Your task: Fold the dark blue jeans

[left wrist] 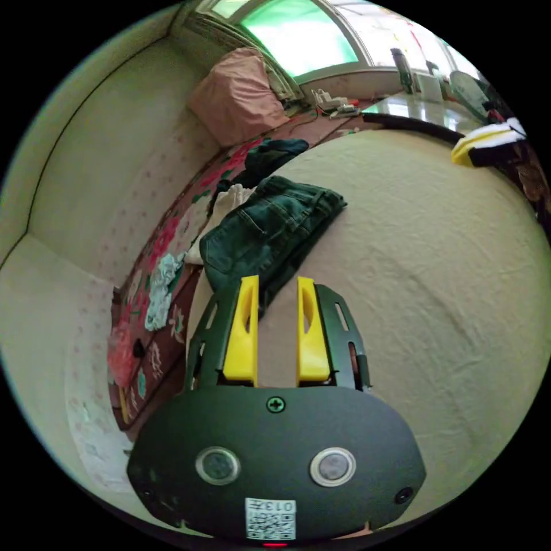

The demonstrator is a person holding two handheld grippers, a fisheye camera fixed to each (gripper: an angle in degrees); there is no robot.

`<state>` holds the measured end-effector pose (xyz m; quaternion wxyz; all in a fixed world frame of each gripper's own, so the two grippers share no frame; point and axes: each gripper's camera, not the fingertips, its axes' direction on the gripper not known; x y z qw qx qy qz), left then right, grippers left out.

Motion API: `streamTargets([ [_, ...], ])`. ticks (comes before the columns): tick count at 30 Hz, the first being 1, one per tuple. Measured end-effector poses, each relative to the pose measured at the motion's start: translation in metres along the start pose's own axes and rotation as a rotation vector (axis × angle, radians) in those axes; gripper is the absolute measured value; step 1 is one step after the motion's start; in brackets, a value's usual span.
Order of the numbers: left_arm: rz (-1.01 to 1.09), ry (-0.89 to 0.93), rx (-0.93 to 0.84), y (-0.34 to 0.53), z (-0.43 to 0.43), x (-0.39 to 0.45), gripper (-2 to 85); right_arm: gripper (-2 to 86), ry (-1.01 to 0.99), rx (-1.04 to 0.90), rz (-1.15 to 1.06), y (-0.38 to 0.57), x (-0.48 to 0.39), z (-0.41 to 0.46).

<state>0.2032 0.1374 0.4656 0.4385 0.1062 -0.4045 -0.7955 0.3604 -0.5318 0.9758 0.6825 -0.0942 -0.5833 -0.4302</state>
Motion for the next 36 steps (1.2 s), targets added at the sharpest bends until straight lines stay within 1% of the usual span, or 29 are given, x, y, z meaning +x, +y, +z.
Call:
streamTargets([
  [2,0.085,-0.003,-0.020,-0.013,0.028,-0.015,13.3,6.8,0.002,-0.015,0.015,-0.036,0.007,0.027],
  [6,0.379,-0.071,-0.047,-0.035,0.087,-0.029,15.5,6.8,-0.021,-0.067,0.024,-0.109,0.024,0.087],
  [8,0.432,-0.055,-0.056,-0.039,0.109,-0.039,14.9,7.0,-0.038,-0.060,0.015,-0.133,0.029,0.109],
  [11,0.453,0.023,-0.119,-0.040,0.144,-0.067,10.4,7.4,-0.077,-0.077,0.001,-0.163,0.036,0.142],
  [13,0.379,0.137,-0.125,-0.035,0.157,-0.105,5.5,7.6,-0.099,-0.091,-0.001,-0.176,0.040,0.159],
  [14,0.346,0.173,-0.113,-0.032,0.158,-0.117,4.9,7.7,-0.128,-0.091,-0.004,-0.182,0.043,0.168],
  [16,0.174,0.358,-0.070,-0.017,0.171,-0.171,3.0,8.1,-0.156,-0.092,-0.005,-0.189,0.046,0.179],
  [17,0.124,0.407,-0.057,-0.012,0.176,-0.185,2.7,8.5,-0.177,-0.088,0.000,-0.193,0.049,0.185],
  [19,-0.056,0.551,0.011,0.012,0.191,-0.234,1.8,9.1,-0.238,-0.079,0.040,-0.198,0.056,0.192],
  [21,-0.067,0.577,0.044,0.031,0.200,-0.254,1.3,10.0,-0.359,-0.022,0.124,-0.204,0.066,0.193],
  [22,-0.081,0.582,0.045,0.044,0.207,-0.265,1.0,10.2,-0.374,-0.016,0.133,-0.205,0.067,0.195],
  [25,-0.202,0.640,0.089,0.075,0.226,-0.297,0.6,10.9,-0.317,-0.084,0.099,-0.214,0.062,0.211],
  [27,-0.227,0.651,0.102,0.094,0.236,-0.313,0.5,9.3,-0.388,-0.097,0.150,-0.218,0.065,0.219],
  [31,-0.323,0.710,0.137,0.140,0.259,-0.348,0.3,4.3,-0.449,-0.143,0.140,-0.222,0.057,0.232],
  [34,-0.385,0.687,0.188,0.173,0.261,-0.375,0.3,2.4,-0.458,-0.081,0.127,-0.224,0.048,0.221],
  [36,-0.458,0.689,0.255,0.198,0.254,-0.400,0.2,1.7,-0.451,0.040,0.005,-0.227,0.032,0.191],
])
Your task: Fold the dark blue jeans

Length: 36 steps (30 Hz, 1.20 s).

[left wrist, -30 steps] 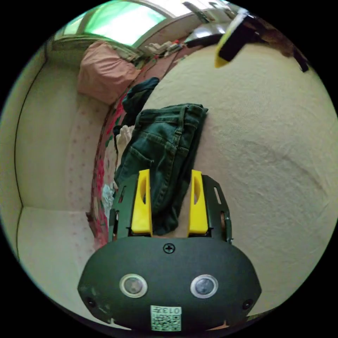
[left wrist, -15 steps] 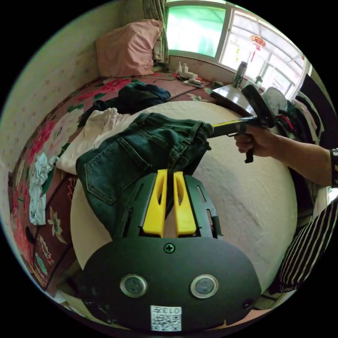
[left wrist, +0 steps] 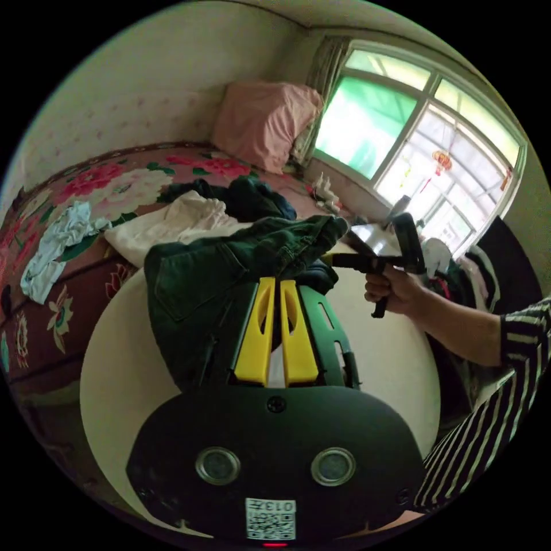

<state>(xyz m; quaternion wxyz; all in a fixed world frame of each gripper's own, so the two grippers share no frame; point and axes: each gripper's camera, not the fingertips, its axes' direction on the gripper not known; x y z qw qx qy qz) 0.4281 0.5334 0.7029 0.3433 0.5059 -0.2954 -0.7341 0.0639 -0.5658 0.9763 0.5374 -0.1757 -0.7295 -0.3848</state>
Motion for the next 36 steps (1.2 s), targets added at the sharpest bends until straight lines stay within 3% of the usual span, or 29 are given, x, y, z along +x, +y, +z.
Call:
streamTargets([
  [5,0.027,0.078,0.231,0.038,-0.092,-0.025,0.1,1.3,-0.005,0.121,-0.337,0.005,-0.085,-0.061],
  [9,0.003,0.145,0.392,0.113,-0.172,-0.026,0.1,1.2,0.146,0.107,-0.496,0.056,-0.143,-0.118],
  [11,-0.109,0.258,0.424,0.158,-0.192,-0.033,0.1,1.3,0.127,0.070,-0.447,0.088,-0.149,-0.141],
  [14,-0.211,0.197,0.424,0.240,-0.222,-0.035,0.1,1.4,0.153,-0.003,-0.325,0.156,-0.144,-0.164],
  [18,-0.635,0.185,0.413,0.383,-0.225,-0.072,0.2,1.7,0.243,-0.261,-0.006,0.264,-0.097,-0.140],
  [20,-0.743,0.138,0.361,0.433,-0.224,-0.081,0.4,2.0,0.210,-0.350,0.136,0.308,-0.080,-0.122],
  [22,-0.874,0.039,0.186,0.484,-0.222,-0.093,0.8,2.5,0.190,-0.388,0.206,0.342,-0.078,-0.111],
  [25,-0.903,0.064,0.158,0.520,-0.236,-0.099,2.0,3.8,0.239,-0.452,0.245,0.373,-0.090,-0.104],
  [30,-0.789,-0.124,0.139,0.530,-0.278,-0.104,7.1,12.9,0.471,-0.344,-0.023,0.381,-0.165,-0.115],
  [33,-0.814,-0.291,0.201,0.545,-0.303,-0.115,12.8,14.1,0.389,-0.364,-0.285,0.388,-0.225,-0.081],
  [36,-0.847,-0.329,0.090,0.562,-0.297,-0.141,16.9,14.2,0.255,-0.443,-0.572,0.413,-0.285,-0.025],
])
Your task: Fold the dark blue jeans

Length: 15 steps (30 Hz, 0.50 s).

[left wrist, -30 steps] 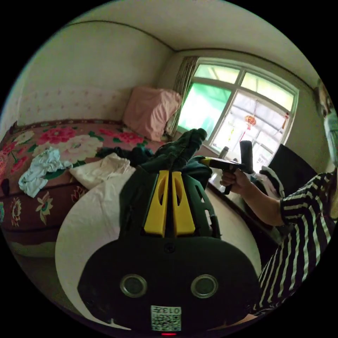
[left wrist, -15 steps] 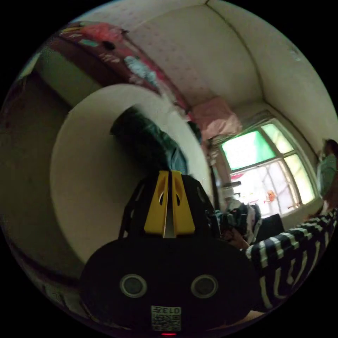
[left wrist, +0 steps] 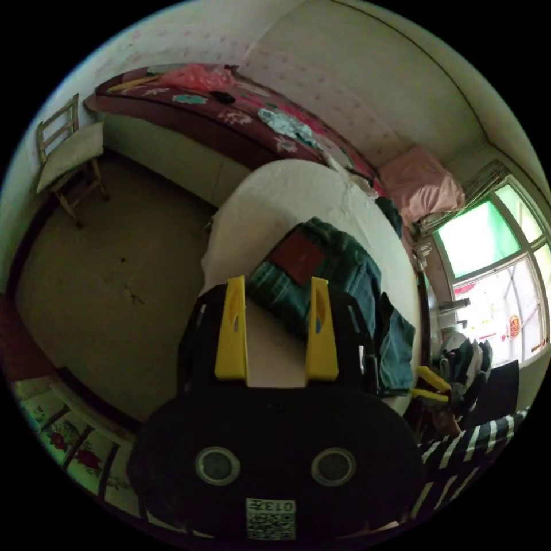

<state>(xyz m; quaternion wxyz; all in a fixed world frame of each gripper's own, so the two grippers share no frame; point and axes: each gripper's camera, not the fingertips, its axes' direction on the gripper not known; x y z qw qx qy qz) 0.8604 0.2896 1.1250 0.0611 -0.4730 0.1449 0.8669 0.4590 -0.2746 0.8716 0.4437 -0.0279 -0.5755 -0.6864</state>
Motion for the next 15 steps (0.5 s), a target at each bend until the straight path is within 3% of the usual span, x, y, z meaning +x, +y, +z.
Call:
streamTargets([
  [3,-0.004,0.015,-0.040,-0.004,0.014,-0.015,20.5,13.2,0.075,-0.073,-0.228,-0.022,-0.054,0.039],
  [5,0.027,-0.020,-0.105,-0.003,0.027,-0.017,20.7,11.0,0.083,-0.123,-0.256,-0.027,-0.066,0.059],
  [7,0.122,-0.128,-0.167,0.002,0.038,-0.013,13.2,7.5,0.005,-0.174,-0.213,-0.029,-0.068,0.071],
  [9,0.194,-0.081,-0.183,0.005,0.037,-0.012,7.3,4.6,-0.044,-0.174,-0.128,-0.024,-0.067,0.067],
  [12,0.241,-0.063,-0.180,0.008,0.028,-0.012,3.7,3.7,0.047,-0.135,0.006,-0.014,-0.055,0.045],
  [15,0.236,0.088,-0.107,0.010,-0.003,-0.024,2.2,3.3,0.202,-0.024,0.180,0.005,-0.033,-0.005],
])
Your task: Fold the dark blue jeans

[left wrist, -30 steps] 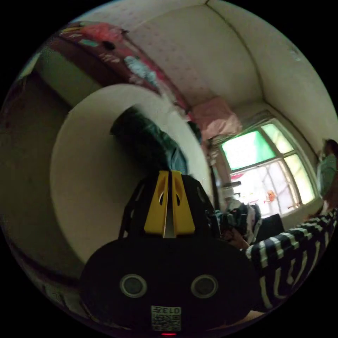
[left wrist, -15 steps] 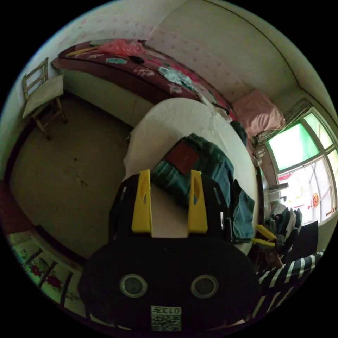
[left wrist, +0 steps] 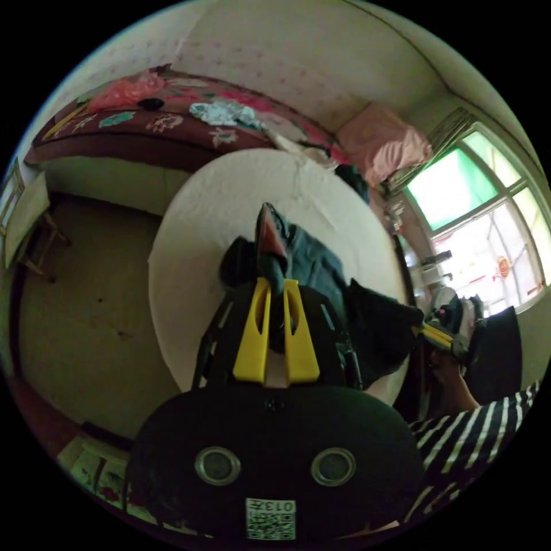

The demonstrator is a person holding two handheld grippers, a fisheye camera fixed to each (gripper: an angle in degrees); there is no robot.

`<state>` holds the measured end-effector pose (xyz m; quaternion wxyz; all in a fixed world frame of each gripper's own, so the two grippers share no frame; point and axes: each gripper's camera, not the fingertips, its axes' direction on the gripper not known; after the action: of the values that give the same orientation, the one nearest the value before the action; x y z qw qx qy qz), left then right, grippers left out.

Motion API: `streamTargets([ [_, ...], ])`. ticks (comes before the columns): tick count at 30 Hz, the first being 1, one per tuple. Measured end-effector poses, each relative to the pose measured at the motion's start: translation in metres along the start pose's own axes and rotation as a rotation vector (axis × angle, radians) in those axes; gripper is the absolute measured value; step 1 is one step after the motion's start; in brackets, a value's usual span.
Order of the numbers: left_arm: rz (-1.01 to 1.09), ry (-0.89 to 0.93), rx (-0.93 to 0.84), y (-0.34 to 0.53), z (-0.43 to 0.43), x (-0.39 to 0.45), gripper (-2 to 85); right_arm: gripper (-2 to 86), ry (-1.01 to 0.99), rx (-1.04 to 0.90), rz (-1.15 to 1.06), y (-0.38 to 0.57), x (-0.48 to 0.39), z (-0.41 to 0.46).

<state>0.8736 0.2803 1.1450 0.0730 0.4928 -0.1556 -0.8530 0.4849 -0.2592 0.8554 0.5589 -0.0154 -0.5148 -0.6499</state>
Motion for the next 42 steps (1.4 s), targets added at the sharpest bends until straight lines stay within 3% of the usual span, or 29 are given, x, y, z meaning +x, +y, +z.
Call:
streamTargets([
  [5,0.024,0.094,0.096,0.031,-0.061,-0.017,1.3,3.3,0.343,0.100,0.340,0.061,0.056,-0.076],
  [9,-0.059,0.004,0.232,0.071,-0.109,-0.043,1.2,3.6,0.570,-0.055,0.504,0.119,0.075,-0.092],
  [12,-0.146,-0.093,0.175,0.093,-0.106,-0.077,1.5,4.4,0.484,-0.214,0.495,0.150,0.078,-0.049],
  [16,-0.313,-0.070,0.149,0.128,-0.082,-0.103,2.1,8.6,0.422,-0.468,0.526,0.176,0.081,0.013],
  [19,-0.352,-0.041,0.214,0.147,-0.090,-0.105,3.3,10.0,0.332,-0.328,0.625,0.185,0.077,-0.004],
  [23,-0.349,-0.081,0.192,0.162,-0.097,-0.105,6.3,11.1,0.061,-0.056,0.189,0.140,0.011,-0.023],
  [27,-0.353,-0.079,0.191,0.177,-0.097,-0.101,12.3,12.6,-0.219,-0.007,-0.342,0.089,-0.081,0.001],
  [30,-0.343,-0.113,0.121,0.182,-0.091,-0.097,11.1,11.8,-0.157,-0.036,-0.666,0.077,-0.129,0.031],
  [33,-0.372,-0.137,0.061,0.184,-0.090,-0.092,4.7,5.5,-0.148,-0.119,-0.777,0.068,-0.138,0.054],
  [37,-0.337,-0.162,0.075,0.184,-0.109,-0.078,2.7,2.7,-0.357,-0.093,-0.549,0.050,-0.084,0.029],
  [42,-0.292,-0.137,0.136,0.185,-0.137,-0.064,1.5,1.0,-0.551,0.219,0.116,0.071,0.076,-0.034],
])
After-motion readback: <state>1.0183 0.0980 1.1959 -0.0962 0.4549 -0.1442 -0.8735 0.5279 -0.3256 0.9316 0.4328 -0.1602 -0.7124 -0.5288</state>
